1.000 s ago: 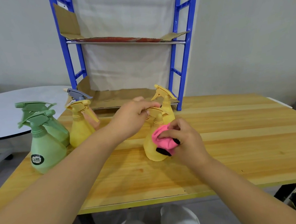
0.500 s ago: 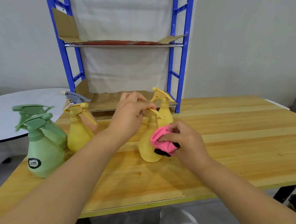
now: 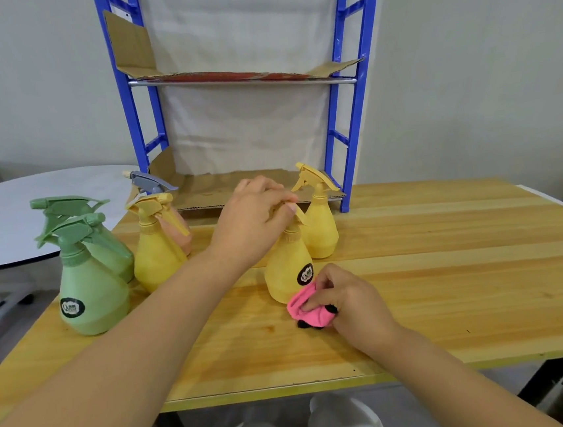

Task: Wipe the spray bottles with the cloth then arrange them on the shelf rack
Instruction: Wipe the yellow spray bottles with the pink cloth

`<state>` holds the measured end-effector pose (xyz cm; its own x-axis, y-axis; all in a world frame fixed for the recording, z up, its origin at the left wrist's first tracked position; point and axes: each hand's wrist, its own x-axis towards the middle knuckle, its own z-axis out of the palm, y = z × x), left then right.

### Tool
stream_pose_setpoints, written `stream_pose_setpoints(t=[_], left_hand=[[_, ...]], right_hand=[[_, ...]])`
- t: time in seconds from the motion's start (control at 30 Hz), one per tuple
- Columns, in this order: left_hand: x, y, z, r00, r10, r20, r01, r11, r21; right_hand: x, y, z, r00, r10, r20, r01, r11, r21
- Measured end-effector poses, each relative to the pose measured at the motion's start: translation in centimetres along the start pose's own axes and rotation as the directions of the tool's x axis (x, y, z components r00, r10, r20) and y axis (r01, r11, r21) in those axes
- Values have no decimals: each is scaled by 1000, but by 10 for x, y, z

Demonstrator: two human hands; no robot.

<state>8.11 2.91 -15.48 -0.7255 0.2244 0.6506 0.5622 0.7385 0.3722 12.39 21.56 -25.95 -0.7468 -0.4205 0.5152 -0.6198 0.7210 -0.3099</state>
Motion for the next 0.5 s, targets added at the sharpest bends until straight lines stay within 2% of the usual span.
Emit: stream_pose_setpoints(t=[0.1,0.27,0.37,0.5], left_hand=[[1,1,2,999,-49,6,49,996,-72],[4,2,6,999,-39,19,41,991,-129],[3,3,6,999,-12,49,20,988,-153],[2,-1,3,996,-7,90,24,981,-193]], right_hand=[[6,-7,-12,999,-37,-26,36,999,-8],[34,-24,-29,974,-51,-221,59,998,28],[43,-27,-23,976,-66,-208,69,998,6],[32,-23,-8,980,-25,-200,38,998,58]])
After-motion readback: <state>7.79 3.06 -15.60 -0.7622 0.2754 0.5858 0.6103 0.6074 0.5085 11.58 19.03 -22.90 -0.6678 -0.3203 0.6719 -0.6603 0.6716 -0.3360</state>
